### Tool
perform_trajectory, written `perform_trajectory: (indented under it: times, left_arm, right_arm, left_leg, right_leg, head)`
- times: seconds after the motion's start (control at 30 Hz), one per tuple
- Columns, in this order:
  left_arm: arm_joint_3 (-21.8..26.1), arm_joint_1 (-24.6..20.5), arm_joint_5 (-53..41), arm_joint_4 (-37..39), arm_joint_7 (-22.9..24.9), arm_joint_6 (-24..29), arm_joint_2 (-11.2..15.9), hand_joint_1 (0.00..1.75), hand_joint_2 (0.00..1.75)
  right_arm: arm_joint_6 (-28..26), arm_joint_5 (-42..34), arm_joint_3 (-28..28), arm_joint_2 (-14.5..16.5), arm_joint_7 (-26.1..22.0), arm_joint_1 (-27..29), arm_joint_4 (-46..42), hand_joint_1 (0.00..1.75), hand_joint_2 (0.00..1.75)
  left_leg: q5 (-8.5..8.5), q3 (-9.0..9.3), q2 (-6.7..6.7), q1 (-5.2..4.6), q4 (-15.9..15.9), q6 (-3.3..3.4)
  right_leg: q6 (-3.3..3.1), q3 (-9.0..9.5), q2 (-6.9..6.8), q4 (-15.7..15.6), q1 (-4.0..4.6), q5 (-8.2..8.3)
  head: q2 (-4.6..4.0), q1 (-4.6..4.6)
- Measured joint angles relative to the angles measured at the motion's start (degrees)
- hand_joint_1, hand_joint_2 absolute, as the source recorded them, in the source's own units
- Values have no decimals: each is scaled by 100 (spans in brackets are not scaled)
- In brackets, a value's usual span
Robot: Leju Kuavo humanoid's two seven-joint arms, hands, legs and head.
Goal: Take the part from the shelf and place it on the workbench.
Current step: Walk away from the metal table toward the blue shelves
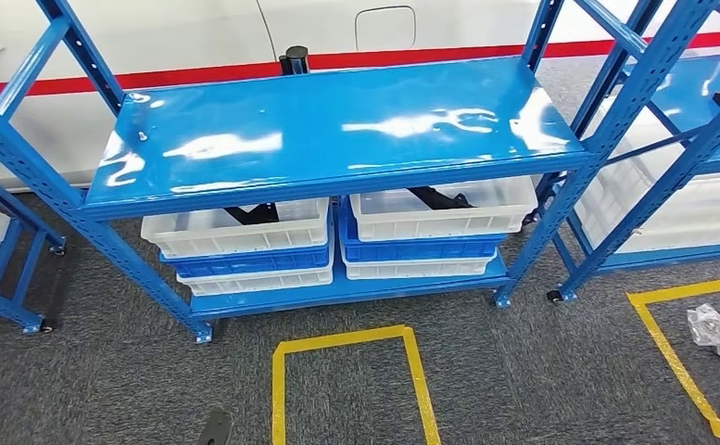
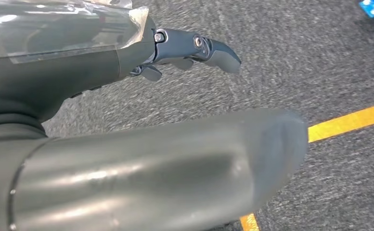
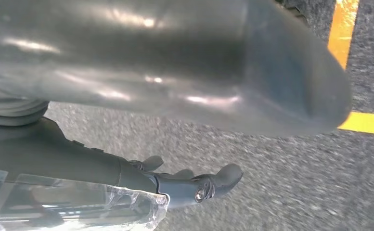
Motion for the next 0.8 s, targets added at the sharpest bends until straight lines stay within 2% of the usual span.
perform_trajectory:
  times: [0.07,0.1,0.13,0.17,0.2,0.23,0.3,0.37,0.43,0.47,0.53,0.57,0.63,0.67,0.7,0.73,0.8]
  left_arm:
    - [2,-4,0,1,-7,4,0,0,0]
    - [2,-10,0,1,-11,5,-4,0,0]
    - [2,-10,0,1,-15,6,-7,0,0]
    - [2,-4,0,1,-18,6,-9,0,0]
    - [2,3,0,1,-18,7,-10,0,0]
    - [2,10,0,1,-21,8,-10,0,0]
    - [5,12,2,1,-35,17,-2,0,0]
    - [10,11,7,1,-52,28,8,0,0]
    - [11,18,9,1,-63,32,11,0,0]
    - [12,23,9,0,-66,33,12,0,0]
    - [13,20,7,-1,-72,35,13,0,0]
    - [13,14,3,-2,-74,31,10,0,0]
    - [12,4,-5,-2,-77,18,-3,0,0]
    - [12,6,-8,-2,-77,12,-8,0,0]
    - [12,9,-11,-2,-77,9,-12,0,0]
    - [12,11,-13,-2,-77,9,-12,0,0]
    - [13,12,-16,-2,-77,9,-12,0,0]
  right_arm:
    - [-4,2,0,-3,-2,-1,-1,0,0]
    - [-7,2,0,-3,-3,6,-1,0,0]
    - [-11,1,0,-6,-3,14,0,0,0]
    - [-16,0,0,-8,-3,18,1,0,0]
    - [-23,-2,0,-9,-5,17,1,0,0]
    - [-36,-10,0,-10,-15,11,1,0,0]
    - [-92,-50,0,-4,-70,-10,-2,0,0]
    - [-155,-91,-1,3,-133,-36,-7,0,0]
    - [-181,-102,-2,9,-164,-48,-10,0,0]
    - [-187,-104,-2,10,-174,-48,-13,0,0]
    - [-192,-116,-3,10,-194,-46,-19,0,0]
    - [-192,-128,-4,8,-204,-41,-21,0,0]
    - [-192,-161,-11,1,-221,-21,-20,0,0]
    - [-192,-172,-18,-5,-225,-4,-20,0,0]
    - [-192,-181,-26,-13,-228,11,-19,0,0]
    - [-192,-184,-34,-20,-229,21,-19,0,0]
    - [-191,-185,-50,-30,-231,20,-19,0,0]
  left_leg:
    - [-285,-244,384,-3,511,-42]
    - [-470,-434,501,4,895,-60]
    - [-615,-620,545,17,1264,-73]
    - [-666,-737,561,26,1490,-80]
    - [-624,-758,571,32,1528,-81]
    - [-493,-664,580,36,1353,-73]
    - [-166,-234,641,28,579,-27]
    - [-34,65,699,-8,38,27]
    - [-55,94,691,-53,-35,74]
    - [-42,117,676,-43,-70,107]
    - [-1,178,647,-17,-162,177]
    - [18,201,633,-1,-196,206]
    - [24,199,586,-8,-203,232]
    - [24,197,554,-8,-201,234]
    - [23,197,523,-5,-197,233]
    - [20,201,496,2,-192,227]
    - [-1,204,453,12,-159,188]
  right_leg:
    - [-82,14,-151,-12,5,-3]
    - [-115,18,-235,-11,22,-14]
    - [-130,21,-322,-11,40,-24]
    - [-139,25,-405,-10,51,-32]
    - [-146,31,-465,-10,58,-39]
    - [-148,41,-513,-10,62,-46]
    - [-136,66,-568,-10,69,-64]
    - [-94,73,-605,-9,97,-84]
    - [-33,84,-629,-27,112,-90]
    - [-1,88,-628,-29,110,-99]
    - [33,21,-514,139,110,-202]
    - [28,-104,-421,394,108,-323]
    - [4,-485,-283,1140,102,-604]
    - [18,-645,-260,1427,98,-678]
    - [55,-718,-251,1521,91,-662]
    - [111,-677,-249,1379,78,-553]
    - [231,-365,-239,623,34,-204]
  head:
    - [0,-34]
    - [0,-49]
    - [0,-53]
    - [0,-53]
    - [0,-55]
    - [0,-54]
    - [0,-54]
    - [0,-50]
    - [0,-49]
    - [0,-50]
    - [0,-38]
    - [0,-26]
    - [0,-11]
    - [0,-7]
    - [0,-5]
    - [0,-3]
    - [0,5]
